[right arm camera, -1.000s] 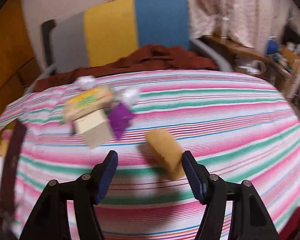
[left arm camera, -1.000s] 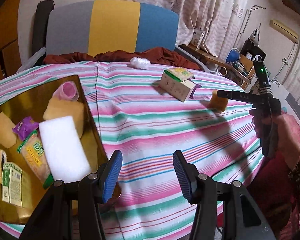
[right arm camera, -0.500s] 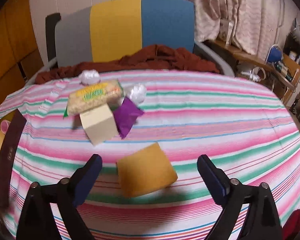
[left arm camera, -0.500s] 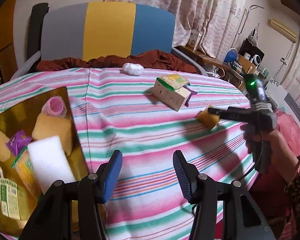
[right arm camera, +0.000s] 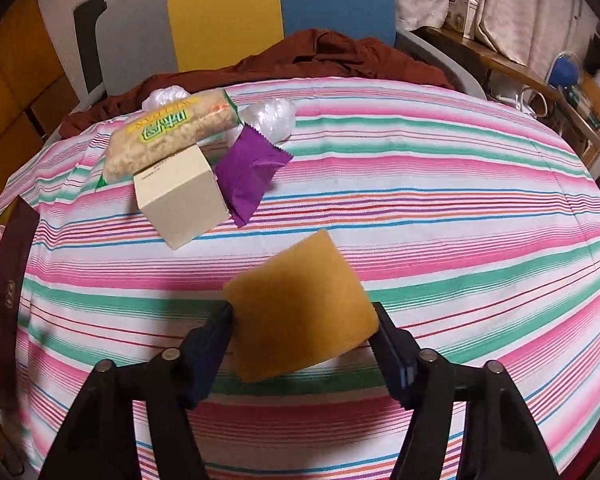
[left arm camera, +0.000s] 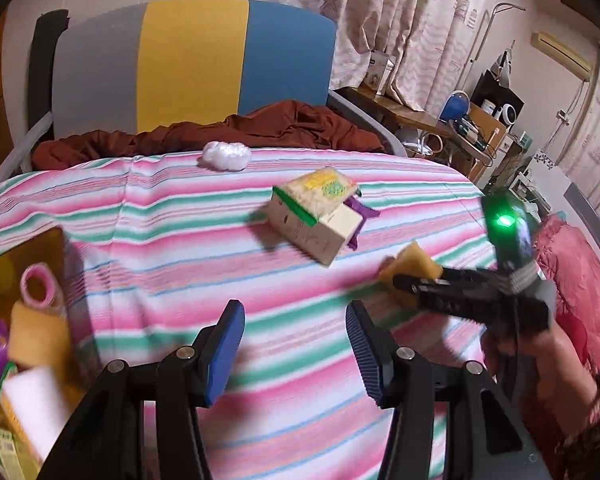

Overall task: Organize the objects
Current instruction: 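Grasp the yellow sponge with the right tool while the left tool moves back to the snacks, then grasp the WEIDAN biscuit pack with the left tool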

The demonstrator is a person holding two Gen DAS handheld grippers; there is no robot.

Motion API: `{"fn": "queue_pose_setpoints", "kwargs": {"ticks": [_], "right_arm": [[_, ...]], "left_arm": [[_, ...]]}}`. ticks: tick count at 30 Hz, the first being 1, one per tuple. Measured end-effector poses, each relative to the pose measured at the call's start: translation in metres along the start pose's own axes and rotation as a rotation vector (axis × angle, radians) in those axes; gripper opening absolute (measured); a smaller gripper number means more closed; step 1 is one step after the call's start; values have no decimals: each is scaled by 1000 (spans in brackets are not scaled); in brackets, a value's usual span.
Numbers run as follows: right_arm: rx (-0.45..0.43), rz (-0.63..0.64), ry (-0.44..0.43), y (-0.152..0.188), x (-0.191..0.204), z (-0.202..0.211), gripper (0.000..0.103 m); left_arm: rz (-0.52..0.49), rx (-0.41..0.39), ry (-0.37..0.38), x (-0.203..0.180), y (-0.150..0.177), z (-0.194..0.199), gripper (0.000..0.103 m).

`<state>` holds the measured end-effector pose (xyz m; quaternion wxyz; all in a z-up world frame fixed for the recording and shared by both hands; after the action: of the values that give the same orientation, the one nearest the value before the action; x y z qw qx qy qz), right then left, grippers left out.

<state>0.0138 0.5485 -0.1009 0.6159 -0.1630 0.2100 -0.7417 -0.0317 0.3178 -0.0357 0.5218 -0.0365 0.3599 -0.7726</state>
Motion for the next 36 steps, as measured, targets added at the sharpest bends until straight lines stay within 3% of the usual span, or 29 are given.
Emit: {"fn": "queue_pose_setpoints", "kwargs": {"ticks": [5, 10, 19, 24, 32, 36], "right_arm": [[-16, -43, -14, -2, -7, 8, 67], [-16, -60, -17, -4, -10, 11, 67], [-12, -103, -34, -5, -18, 12, 68], [-12, -115, -46, -4, -19, 12, 68], [-9, -116, -51, -5, -20, 12, 68], [-8, -114, -48, -5, -20, 11, 68]], "left_arm": [[-38, -16, -27, -17, -24, -25, 59], [-167, -40, -43, -43, -47, -52, 63], [-237, 18, -52, -57, -87, -104, 63], [-244, 61, -67, -54, -90, -129, 64], [-293, 93, -24, -55, -79, -142, 63], [-326, 68, -40, -57, -74, -141, 50]]}}
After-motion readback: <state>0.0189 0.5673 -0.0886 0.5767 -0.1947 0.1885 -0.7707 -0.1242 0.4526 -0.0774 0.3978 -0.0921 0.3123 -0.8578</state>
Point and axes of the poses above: each gripper's, at about its wrist camera, not at the fingertips, and z roughly against the way its jaws point, x to its left, y to its underside, the point moved 2 cm from there along -z, roughly the way its jaws point, and after that the axes turned 10 degrees about z, right-handed, at the moved point
